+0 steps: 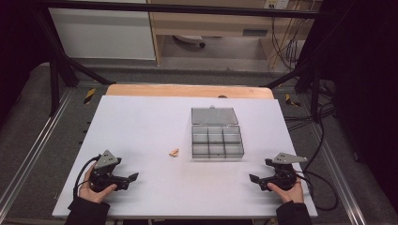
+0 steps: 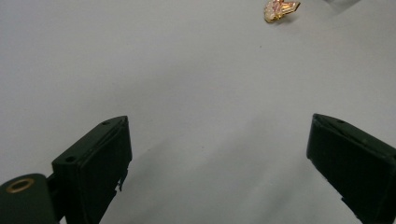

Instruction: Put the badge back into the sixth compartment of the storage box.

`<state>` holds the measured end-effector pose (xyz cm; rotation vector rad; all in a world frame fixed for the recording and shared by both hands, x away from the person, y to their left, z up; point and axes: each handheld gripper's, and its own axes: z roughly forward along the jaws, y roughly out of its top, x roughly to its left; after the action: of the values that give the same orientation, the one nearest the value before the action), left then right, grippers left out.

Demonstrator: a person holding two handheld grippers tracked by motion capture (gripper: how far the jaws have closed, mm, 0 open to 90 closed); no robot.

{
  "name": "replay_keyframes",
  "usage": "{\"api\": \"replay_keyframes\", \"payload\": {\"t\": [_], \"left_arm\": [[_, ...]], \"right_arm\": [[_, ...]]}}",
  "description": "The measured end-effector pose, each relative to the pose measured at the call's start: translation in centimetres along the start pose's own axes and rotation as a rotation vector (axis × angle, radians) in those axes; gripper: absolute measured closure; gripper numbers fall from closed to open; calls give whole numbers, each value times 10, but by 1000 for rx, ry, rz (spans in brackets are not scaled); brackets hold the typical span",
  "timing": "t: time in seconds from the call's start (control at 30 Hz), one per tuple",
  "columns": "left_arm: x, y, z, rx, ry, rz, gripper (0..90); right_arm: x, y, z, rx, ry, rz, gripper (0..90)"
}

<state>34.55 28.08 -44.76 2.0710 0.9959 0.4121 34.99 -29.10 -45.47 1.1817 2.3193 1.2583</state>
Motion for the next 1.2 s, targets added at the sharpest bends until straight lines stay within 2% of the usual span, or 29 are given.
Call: {"api": "replay_keyframes", "payload": {"t": [0.7, 1.2], "left_arm": [[-2, 4, 3, 14, 4, 6, 72], [-13, 12, 11, 32, -7, 21, 72]], "right_arm": [[1, 0, 2, 5, 10, -2, 7], [1, 0, 2, 12, 12, -5, 6]]}}
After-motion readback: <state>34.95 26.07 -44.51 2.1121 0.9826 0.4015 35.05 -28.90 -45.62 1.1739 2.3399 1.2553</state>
